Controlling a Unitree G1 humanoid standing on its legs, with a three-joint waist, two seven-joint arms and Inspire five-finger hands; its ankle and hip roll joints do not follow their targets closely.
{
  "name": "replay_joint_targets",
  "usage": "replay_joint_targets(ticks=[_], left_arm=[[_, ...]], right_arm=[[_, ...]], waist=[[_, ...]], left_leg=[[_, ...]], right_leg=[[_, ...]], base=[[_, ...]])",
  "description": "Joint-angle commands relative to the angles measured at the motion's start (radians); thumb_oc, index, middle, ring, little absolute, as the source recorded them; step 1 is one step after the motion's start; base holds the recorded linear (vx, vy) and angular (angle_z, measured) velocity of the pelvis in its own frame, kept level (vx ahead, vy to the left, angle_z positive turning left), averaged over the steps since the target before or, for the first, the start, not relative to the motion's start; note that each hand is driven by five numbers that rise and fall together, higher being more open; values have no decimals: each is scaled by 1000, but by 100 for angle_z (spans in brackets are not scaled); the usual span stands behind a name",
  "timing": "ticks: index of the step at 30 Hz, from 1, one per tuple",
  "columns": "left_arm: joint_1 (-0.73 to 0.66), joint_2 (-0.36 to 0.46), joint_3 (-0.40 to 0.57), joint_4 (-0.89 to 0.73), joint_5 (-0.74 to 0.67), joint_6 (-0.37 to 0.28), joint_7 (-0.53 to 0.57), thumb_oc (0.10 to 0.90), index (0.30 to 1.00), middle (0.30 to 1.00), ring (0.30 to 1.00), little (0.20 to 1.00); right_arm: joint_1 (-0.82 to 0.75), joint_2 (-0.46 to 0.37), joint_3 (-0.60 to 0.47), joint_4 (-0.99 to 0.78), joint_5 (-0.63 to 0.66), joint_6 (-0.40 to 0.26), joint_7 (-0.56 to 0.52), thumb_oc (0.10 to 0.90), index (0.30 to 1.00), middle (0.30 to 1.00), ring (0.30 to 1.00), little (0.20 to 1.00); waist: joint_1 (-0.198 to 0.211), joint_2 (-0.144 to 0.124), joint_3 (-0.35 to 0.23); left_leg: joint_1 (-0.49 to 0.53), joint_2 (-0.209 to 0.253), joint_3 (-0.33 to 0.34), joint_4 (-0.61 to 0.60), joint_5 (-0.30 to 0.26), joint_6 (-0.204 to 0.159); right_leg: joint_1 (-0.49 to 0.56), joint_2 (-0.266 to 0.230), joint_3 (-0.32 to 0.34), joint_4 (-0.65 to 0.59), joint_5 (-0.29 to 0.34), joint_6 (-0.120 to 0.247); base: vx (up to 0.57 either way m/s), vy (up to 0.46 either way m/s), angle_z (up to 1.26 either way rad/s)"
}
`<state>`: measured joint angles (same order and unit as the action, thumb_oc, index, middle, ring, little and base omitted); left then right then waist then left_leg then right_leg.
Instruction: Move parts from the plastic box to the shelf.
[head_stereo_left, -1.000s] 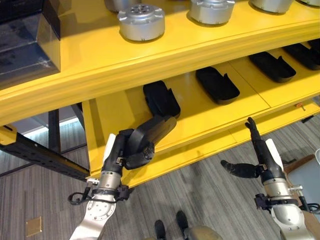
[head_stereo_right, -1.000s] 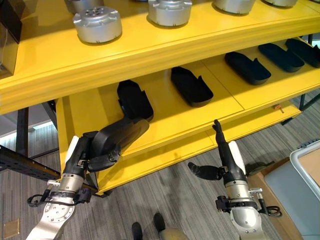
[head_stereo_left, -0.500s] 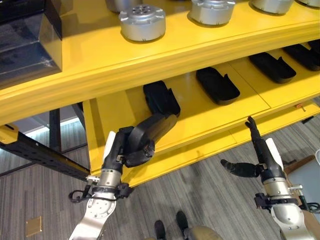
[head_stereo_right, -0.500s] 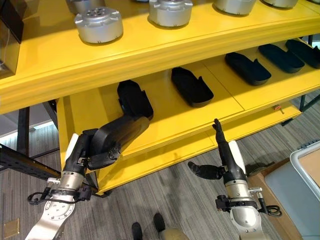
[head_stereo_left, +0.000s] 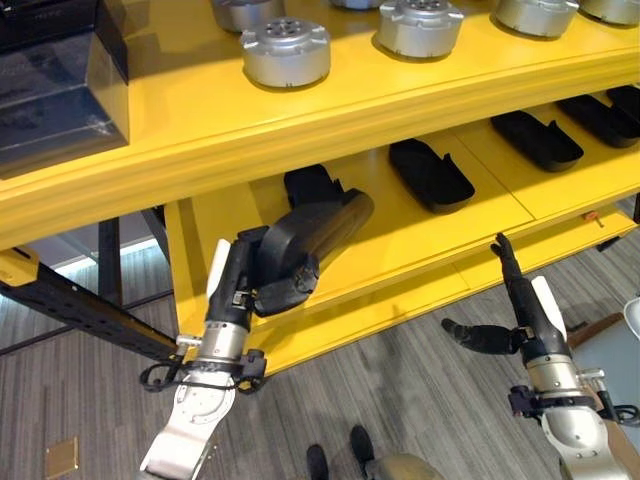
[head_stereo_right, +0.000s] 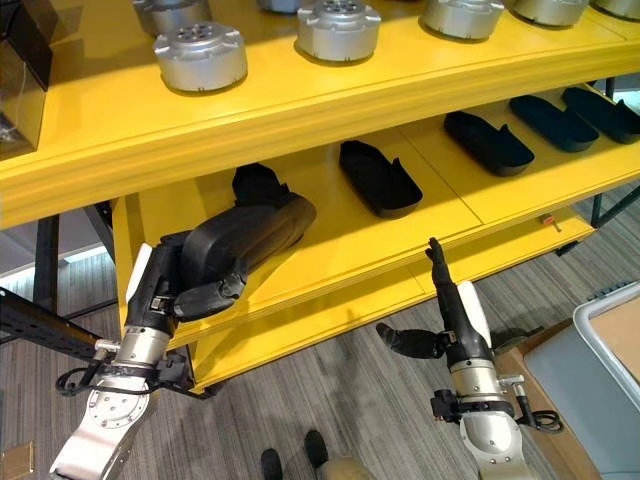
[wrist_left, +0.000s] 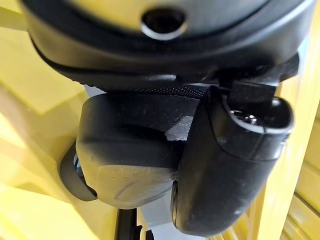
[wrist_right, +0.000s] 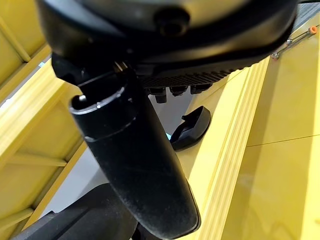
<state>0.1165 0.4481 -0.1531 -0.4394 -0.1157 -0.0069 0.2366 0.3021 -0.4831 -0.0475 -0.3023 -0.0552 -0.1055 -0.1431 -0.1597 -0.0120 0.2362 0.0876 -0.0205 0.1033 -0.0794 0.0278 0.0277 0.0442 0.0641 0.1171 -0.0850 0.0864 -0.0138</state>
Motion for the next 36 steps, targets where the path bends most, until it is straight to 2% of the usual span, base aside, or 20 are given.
replay_joint_targets(ticks=[1, 9, 19, 29, 36], left_arm=[[-119, 1, 30, -83, -37, -140, 51, 400, 300, 300, 300, 300], [-115, 4, 35, -83, -20, -140, 60, 400, 300, 300, 300, 300], [-85, 57, 152, 12, 252, -94, 182, 400, 300, 300, 300, 300], [-75, 76, 203, 80, 353, -68, 229, 400, 300, 300, 300, 300], [-72, 117, 215, 155, 481, -36, 228, 400, 300, 300, 300, 300]], right_arm=[[-56, -9, -50, -61, 28, -81, -39, 900, 1000, 1000, 1000, 1000], [-54, -11, -47, -59, 27, -84, -40, 900, 1000, 1000, 1000, 1000], [-51, -10, -52, -42, 8, -88, -63, 900, 1000, 1000, 1000, 1000], [-59, -14, -57, -35, 3, -90, -75, 900, 1000, 1000, 1000, 1000], [-65, -17, -64, -21, 1, -88, -77, 900, 1000, 1000, 1000, 1000]], waist=[[2, -31, -135], [6, -30, -138], [18, -30, -140], [21, -27, -140], [19, -23, -138]], left_leg=[[15, 18, -28, 17, -48, -15], [17, 16, -34, 12, -46, -14], [20, 16, -37, 12, -46, -17], [20, 16, -38, 15, -48, -18], [18, 17, -37, 17, -50, -19]], right_leg=[[-3, -57, -27, 54, -71, 71], [-1, -58, -31, 53, -73, 73], [8, -62, -45, 47, -75, 73], [10, -62, -45, 48, -78, 71], [8, -62, -43, 51, -81, 72]], base=[[0, 0, 0], [0, 0, 0], [8, -1, 2], [0, 0, 0], [0, 0, 0]])
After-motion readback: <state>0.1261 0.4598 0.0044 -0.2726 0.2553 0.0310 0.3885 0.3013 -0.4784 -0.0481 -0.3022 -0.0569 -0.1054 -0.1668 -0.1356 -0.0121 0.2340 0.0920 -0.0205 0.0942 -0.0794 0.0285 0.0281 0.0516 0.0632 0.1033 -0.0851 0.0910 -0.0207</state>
